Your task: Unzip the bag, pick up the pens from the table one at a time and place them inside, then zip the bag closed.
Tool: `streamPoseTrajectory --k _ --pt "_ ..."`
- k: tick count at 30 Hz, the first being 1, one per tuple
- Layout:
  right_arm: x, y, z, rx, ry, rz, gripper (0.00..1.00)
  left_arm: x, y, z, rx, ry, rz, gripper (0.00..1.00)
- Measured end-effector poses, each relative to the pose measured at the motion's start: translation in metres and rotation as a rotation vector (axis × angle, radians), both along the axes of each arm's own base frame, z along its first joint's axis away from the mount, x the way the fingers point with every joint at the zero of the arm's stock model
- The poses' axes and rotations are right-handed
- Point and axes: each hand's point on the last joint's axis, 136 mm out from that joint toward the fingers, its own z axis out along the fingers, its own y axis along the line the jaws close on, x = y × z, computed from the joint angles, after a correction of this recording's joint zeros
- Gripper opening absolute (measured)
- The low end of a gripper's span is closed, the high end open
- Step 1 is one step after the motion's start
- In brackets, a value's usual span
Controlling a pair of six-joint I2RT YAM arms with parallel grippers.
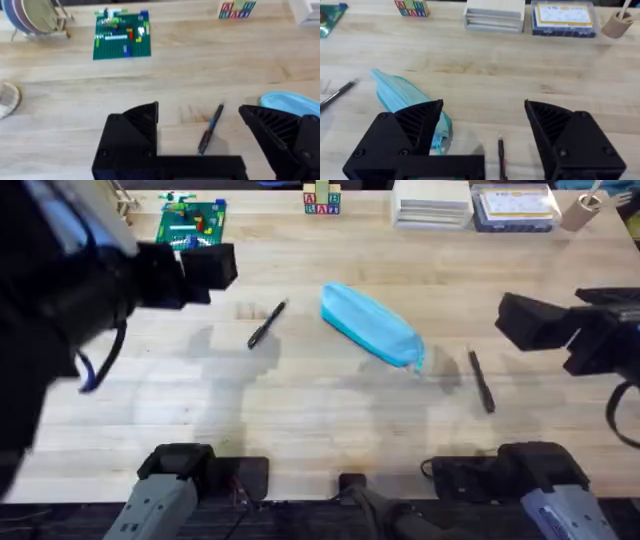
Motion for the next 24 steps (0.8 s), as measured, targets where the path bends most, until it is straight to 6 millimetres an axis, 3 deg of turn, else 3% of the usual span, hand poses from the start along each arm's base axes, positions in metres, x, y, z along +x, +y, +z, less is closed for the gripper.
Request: streamPoseTrajectory --k 5,8,13,24 --pt "0.002 0.000 -0.002 0.000 0.098 0.000 0.995 0.015 -0.001 -0.009 -0.001 0.134 -0.005 0.993" --pt "-0.005 0.000 -0.015 0.032 0.230 -0.021 0.995 0.037 -0.001 -0.019 -0.003 0.237 -0.007 0.993" --pt "-0.016 0.001 -0.047 0.055 0.422 -0.040 0.996 0.040 -0.001 -0.023 -0.003 0.254 -0.007 0.993" --pt "-0.015 0.001 -0.047 0.058 0.421 -0.042 0.996 0.040 -0.002 -0.023 -0.009 0.253 -0.013 0.993"
